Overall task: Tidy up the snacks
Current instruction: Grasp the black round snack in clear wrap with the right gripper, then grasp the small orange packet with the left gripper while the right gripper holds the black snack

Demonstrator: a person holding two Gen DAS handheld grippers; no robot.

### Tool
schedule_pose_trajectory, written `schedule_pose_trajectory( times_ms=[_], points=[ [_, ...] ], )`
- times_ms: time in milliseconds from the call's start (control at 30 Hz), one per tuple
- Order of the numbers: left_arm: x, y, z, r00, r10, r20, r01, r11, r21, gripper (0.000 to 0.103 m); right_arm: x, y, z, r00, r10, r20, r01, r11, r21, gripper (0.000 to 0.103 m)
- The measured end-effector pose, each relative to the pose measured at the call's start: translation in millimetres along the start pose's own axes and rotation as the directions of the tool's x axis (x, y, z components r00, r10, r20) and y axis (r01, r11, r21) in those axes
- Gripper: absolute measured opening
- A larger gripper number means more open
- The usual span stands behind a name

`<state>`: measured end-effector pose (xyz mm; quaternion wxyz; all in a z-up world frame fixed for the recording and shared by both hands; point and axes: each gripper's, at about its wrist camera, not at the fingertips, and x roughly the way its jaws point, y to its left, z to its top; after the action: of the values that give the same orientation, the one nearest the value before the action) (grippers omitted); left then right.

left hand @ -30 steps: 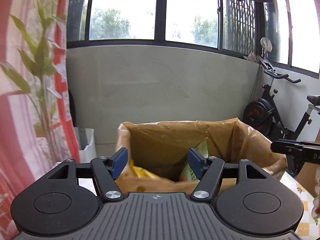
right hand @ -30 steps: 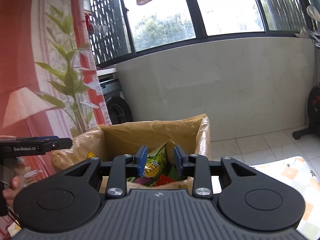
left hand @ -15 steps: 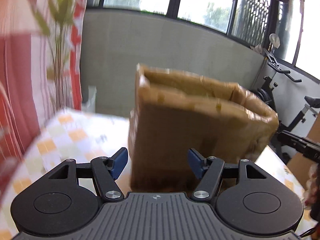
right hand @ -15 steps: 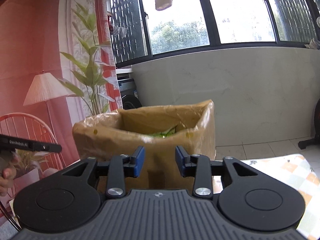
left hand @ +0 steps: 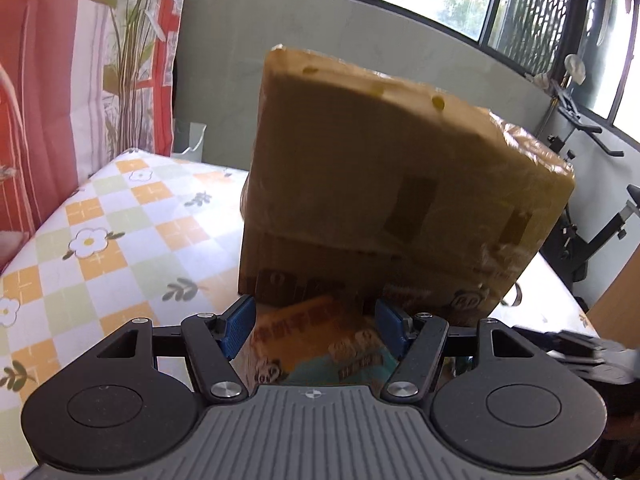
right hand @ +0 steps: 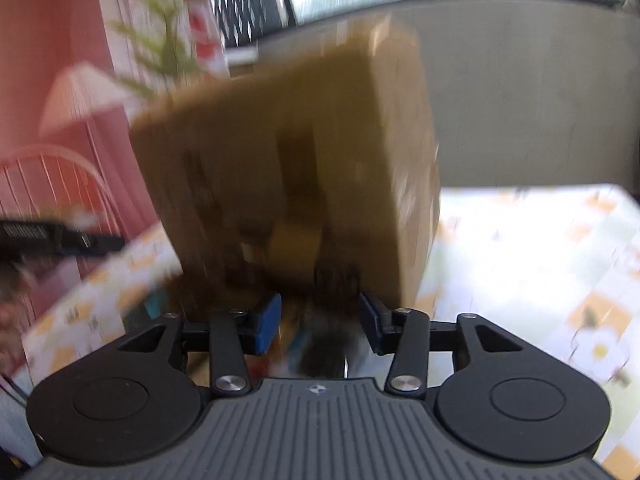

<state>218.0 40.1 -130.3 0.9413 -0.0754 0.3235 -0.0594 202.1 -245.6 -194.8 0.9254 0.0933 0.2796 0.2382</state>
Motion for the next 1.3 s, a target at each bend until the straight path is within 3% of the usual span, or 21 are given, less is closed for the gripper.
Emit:
schedule_pose_trajectory(
  times_ms=[67,300,400,533,700,1167,1300],
  points=[
    [-0.6,1.9,-2.8,1.000,0.017,-0.005,-0.017,1.000,-0.006,0.068,16.9,-0.8,-2.0,0.998,0.015,-0.061,-0.014,1.000,0.016,0.069],
    [-0.6,2.2,-18.3,0.998,0.050,-0.049,-0.051,0.999,-0.016,0.068,50.3,7.9,0.9,0.988,-0.116,-0.104,0.111,0.992,-0.051,0.072],
    [-0.5,-1.4,-22.6,0.997,0.050,-0.061,-0.050,0.999,0.012,0.067,55.2,3.4,-4.0,0.988,-0.108,-0.111,0.107,0.994,-0.016,0.070],
    [-2.2,-2.8,-26.5,0.997,0.019,-0.072,-0.018,1.000,0.015,0.051,42.3,3.8,-12.6,0.991,-0.103,-0.085,0.099,0.994,-0.049,0.051],
    [1.8,-5.5,-37.8,0.994,-0.007,-0.112,0.005,1.000,-0.015,0.038,26.7,-1.1,-27.7,0.996,-0.048,-0.068,0.047,0.999,-0.026,0.048],
    [29.4,-36.6,-64.7,0.979,0.025,-0.203,0.000,0.993,0.122,0.036,17.1,7.7,-31.7,1.000,0.016,-0.019,-0.017,0.997,-0.081,0.048],
    [34.7,-46.6,-65.9,0.977,-0.009,-0.214,0.047,0.984,0.173,0.038,14.1,2.7,-31.4,0.999,0.043,-0.006,-0.043,0.998,-0.056,0.048]
  ],
)
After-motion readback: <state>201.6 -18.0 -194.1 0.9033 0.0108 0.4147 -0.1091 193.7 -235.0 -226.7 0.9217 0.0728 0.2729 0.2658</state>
